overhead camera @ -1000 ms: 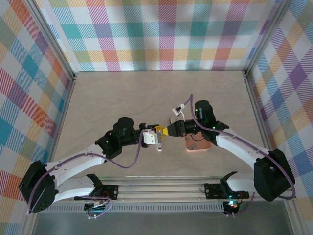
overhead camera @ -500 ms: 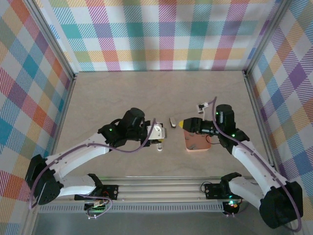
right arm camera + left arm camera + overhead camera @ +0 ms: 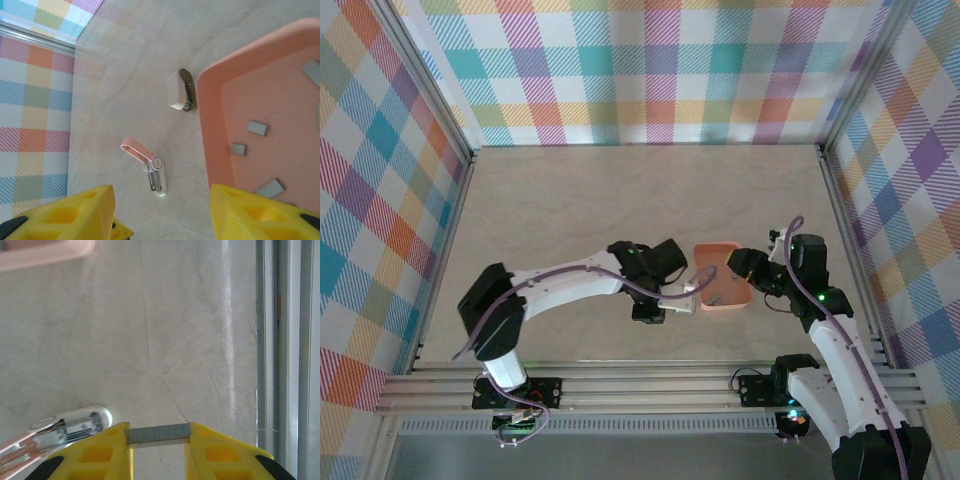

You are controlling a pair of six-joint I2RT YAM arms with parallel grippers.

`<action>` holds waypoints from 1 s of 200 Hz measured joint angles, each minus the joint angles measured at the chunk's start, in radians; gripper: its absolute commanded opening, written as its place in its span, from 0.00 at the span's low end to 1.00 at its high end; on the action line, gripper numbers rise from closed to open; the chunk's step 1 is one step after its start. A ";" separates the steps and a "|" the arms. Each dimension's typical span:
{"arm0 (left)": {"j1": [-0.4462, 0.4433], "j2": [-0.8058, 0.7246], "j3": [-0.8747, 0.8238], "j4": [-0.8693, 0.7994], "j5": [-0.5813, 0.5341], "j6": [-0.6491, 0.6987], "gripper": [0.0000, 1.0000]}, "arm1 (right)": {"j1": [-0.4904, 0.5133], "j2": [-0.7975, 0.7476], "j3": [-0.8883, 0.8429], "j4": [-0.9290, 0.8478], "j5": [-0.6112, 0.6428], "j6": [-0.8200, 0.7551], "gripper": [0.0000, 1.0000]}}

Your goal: Load the staples into the stapler

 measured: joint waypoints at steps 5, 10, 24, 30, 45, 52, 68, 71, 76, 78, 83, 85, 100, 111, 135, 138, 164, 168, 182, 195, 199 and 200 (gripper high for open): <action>-0.011 0.026 0.017 -0.013 -0.007 0.000 0.26 | 0.000 -0.008 0.000 -0.010 0.008 0.000 0.52; -0.021 0.049 0.031 -0.024 -0.012 0.000 0.26 | -0.001 -0.014 0.000 -0.021 0.016 0.000 0.52; -0.041 0.100 0.060 -0.048 -0.030 0.000 0.27 | -0.001 -0.035 0.000 -0.045 0.036 0.000 0.52; -0.047 0.121 0.071 -0.057 -0.037 0.000 0.27 | -0.001 -0.044 0.000 -0.054 0.044 0.000 0.52; -0.058 0.165 0.097 -0.075 -0.056 0.000 0.27 | -0.001 -0.070 0.000 -0.076 0.065 0.000 0.52; -0.062 0.185 0.110 -0.082 -0.064 0.000 0.27 | -0.001 -0.081 0.000 -0.085 0.073 0.000 0.52; -0.063 0.229 0.146 -0.100 -0.089 0.000 0.27 | -0.001 -0.107 0.000 -0.104 0.091 0.000 0.52; -0.063 0.235 0.150 -0.101 -0.093 0.000 0.27 | -0.002 -0.111 0.000 -0.106 0.092 0.000 0.52; -0.063 0.246 0.157 -0.102 -0.100 0.000 0.27 | -0.003 -0.116 0.000 -0.111 0.093 0.000 0.52; -0.063 0.250 0.160 -0.103 -0.103 0.001 0.27 | -0.003 -0.117 0.000 -0.112 0.095 0.000 0.52; -0.064 0.260 0.166 -0.105 -0.107 0.002 0.28 | -0.005 -0.121 0.000 -0.117 0.099 0.000 0.52; -0.064 0.264 0.169 -0.107 -0.110 0.003 0.28 | -0.005 -0.122 0.000 -0.118 0.100 0.000 0.52; -0.066 0.289 0.184 -0.116 -0.119 0.004 0.28 | -0.006 -0.127 0.000 -0.126 0.106 0.000 0.52; -0.068 0.306 0.191 -0.121 -0.126 0.006 0.29 | -0.006 -0.129 0.000 -0.131 0.107 0.000 0.52; -0.072 0.331 0.201 -0.125 -0.133 0.008 0.36 | -0.006 -0.128 0.000 -0.146 0.107 0.000 0.52; -0.072 0.333 0.203 -0.124 -0.134 0.010 0.37 | -0.006 -0.128 0.000 -0.148 0.107 0.000 0.52; -0.072 0.349 0.212 -0.122 -0.137 0.009 0.43 | -0.006 -0.124 0.000 -0.151 0.107 -0.003 0.51; -0.072 0.350 0.212 -0.121 -0.138 0.008 0.44 | -0.006 -0.121 0.000 -0.153 0.107 -0.004 0.50; -0.072 0.351 0.212 -0.120 -0.139 0.007 0.47 | -0.006 -0.111 0.000 -0.160 0.106 -0.007 0.50; -0.072 0.351 0.212 -0.118 -0.140 0.007 0.49 | -0.006 -0.097 0.002 -0.170 0.106 -0.011 0.49; -0.072 0.351 0.212 -0.117 -0.140 0.006 0.49 | -0.006 -0.092 0.002 -0.171 0.106 -0.011 0.49; -0.072 0.351 0.212 -0.116 -0.140 0.006 0.50 | -0.006 -0.091 0.003 -0.172 0.106 -0.011 0.49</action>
